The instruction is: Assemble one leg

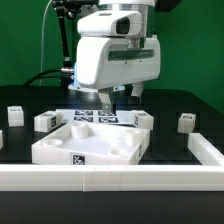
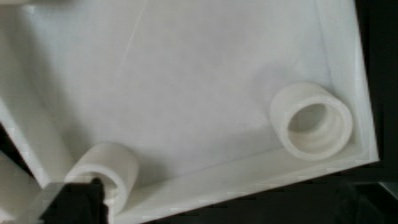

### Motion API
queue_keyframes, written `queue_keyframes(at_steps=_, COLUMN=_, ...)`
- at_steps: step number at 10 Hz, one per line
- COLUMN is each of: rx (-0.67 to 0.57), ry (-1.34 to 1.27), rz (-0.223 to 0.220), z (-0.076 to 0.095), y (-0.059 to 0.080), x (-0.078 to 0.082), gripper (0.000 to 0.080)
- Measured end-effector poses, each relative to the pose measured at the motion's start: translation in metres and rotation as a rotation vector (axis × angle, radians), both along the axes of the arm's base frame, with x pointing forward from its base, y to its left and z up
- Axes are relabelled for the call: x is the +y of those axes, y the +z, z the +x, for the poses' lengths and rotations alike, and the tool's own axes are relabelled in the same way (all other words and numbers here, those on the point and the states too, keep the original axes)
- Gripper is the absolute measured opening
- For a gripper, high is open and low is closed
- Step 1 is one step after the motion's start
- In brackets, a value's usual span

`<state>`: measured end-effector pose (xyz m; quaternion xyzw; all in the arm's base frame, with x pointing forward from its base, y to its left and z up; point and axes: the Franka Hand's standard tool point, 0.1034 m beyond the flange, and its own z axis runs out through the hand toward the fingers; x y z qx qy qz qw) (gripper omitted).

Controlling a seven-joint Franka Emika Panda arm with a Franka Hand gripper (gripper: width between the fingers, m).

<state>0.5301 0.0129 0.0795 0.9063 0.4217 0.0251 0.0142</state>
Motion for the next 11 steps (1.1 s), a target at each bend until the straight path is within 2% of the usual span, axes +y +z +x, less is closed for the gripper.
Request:
queue_keyframes(at_steps=1, rx=-0.060, ry=-0.023, rz=0.010, z=-0.0003, y=-0.0023, x=0.0015, gripper=0.0650)
queue_keyframes(at_steps=10, rx=-0.058, ry=-0.020, rz=0.010, z=-0.0011, y=-0.0032, x=0.0015, gripper=0.0650)
queue_keyframes(at_steps=11, rx=-0.054, ry=0.074, rz=-0.007, z=-0.0018, y=-0.0038, x=0.0000, gripper=0.0650)
